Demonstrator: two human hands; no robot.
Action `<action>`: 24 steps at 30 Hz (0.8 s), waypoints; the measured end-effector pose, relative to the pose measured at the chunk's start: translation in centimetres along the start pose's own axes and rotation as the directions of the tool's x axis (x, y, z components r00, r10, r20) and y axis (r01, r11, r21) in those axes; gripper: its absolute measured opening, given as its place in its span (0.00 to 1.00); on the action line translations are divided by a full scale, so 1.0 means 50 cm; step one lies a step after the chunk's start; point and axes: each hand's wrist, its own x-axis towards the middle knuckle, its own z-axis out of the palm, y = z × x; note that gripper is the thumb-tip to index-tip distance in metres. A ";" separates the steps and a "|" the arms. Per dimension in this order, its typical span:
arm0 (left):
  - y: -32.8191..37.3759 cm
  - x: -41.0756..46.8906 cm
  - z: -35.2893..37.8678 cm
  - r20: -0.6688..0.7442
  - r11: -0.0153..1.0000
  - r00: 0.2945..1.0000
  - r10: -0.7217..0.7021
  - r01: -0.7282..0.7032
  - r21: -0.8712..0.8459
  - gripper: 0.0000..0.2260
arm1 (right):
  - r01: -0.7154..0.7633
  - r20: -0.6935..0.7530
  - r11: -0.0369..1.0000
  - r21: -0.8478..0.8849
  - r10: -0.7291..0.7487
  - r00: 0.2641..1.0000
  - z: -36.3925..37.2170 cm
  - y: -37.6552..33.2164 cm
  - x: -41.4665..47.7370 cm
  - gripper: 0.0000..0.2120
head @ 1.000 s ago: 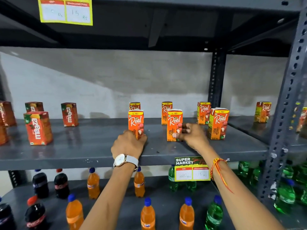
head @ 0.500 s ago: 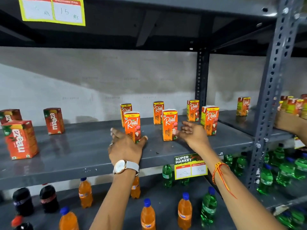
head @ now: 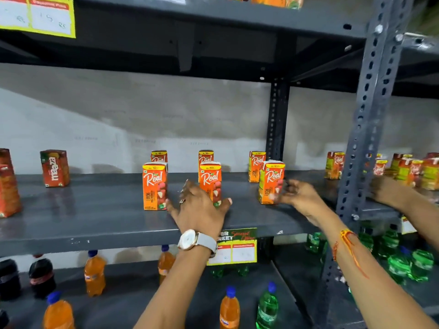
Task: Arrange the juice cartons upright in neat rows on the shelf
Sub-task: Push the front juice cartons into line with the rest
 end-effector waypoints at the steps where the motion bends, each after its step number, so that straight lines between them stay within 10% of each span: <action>1: 0.013 0.002 0.015 0.030 0.999 0.998 -0.048 0.048 0.015 0.43 | 0.007 0.029 0.999 -0.033 -0.007 1.000 -0.002 0.004 0.007 0.29; 5: 0.037 0.011 0.057 0.021 0.984 0.988 -0.154 0.151 0.095 0.38 | 0.052 -0.033 0.986 -0.158 -0.058 0.998 0.005 0.052 0.057 0.55; 10: 0.044 0.008 0.069 -0.077 0.973 0.980 -0.185 0.193 0.128 0.25 | 0.130 -0.082 0.956 -0.263 -0.156 0.984 0.025 0.054 0.045 0.29; 24: 0.046 0.017 0.079 -0.098 0.956 0.971 -0.217 0.232 0.178 0.25 | 0.159 -0.112 0.927 -0.341 -0.208 0.972 0.029 0.072 0.059 0.22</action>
